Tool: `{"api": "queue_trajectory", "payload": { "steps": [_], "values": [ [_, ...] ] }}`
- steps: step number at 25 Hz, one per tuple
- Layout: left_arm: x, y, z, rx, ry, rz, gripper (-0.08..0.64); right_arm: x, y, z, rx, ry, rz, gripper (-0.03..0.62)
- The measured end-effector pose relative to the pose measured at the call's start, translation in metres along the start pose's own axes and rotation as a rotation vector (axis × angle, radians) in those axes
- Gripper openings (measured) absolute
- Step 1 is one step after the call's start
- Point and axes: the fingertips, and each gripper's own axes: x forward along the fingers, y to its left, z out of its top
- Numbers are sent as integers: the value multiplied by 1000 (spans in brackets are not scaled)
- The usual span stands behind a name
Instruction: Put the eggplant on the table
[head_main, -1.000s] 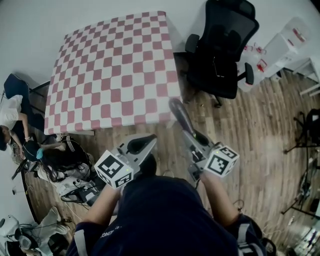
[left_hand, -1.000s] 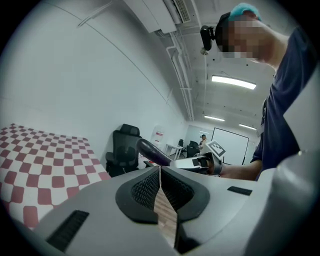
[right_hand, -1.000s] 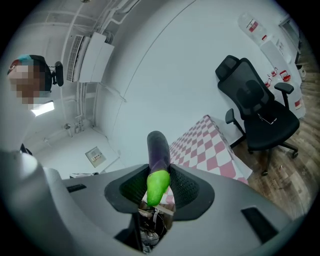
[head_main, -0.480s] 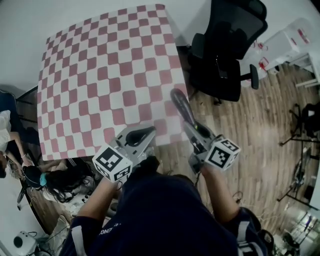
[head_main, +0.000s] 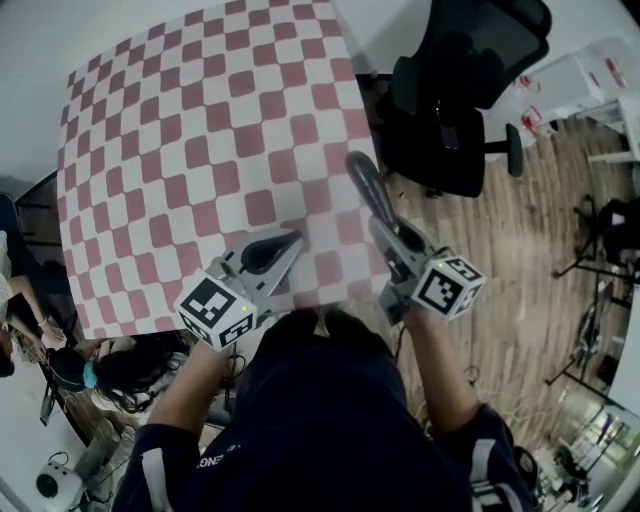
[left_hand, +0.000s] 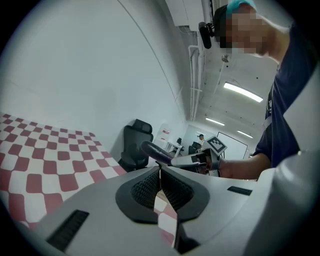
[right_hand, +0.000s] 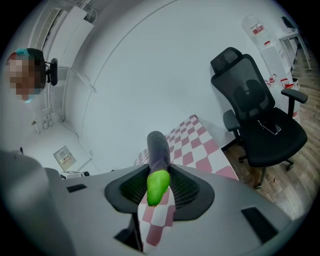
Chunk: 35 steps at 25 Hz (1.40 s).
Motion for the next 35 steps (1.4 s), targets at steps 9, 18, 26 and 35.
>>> {"api": "queue_trajectory", "payload": {
  "steps": [9, 18, 26, 35],
  "values": [
    [35, 29, -12, -64, 25, 77, 32, 52, -62, 7, 20, 69, -6, 132],
    [64, 44, -11, -104, 49, 155, 32, 120, -131, -14, -27, 198, -50, 132],
    [74, 56, -24, -130, 83, 179, 32, 160, -164, -34, -73, 258, -101, 133],
    [80, 56, -25, -134, 89, 162, 32, 165, -179, -48, -274, 328, -201, 137]
  ]
}}
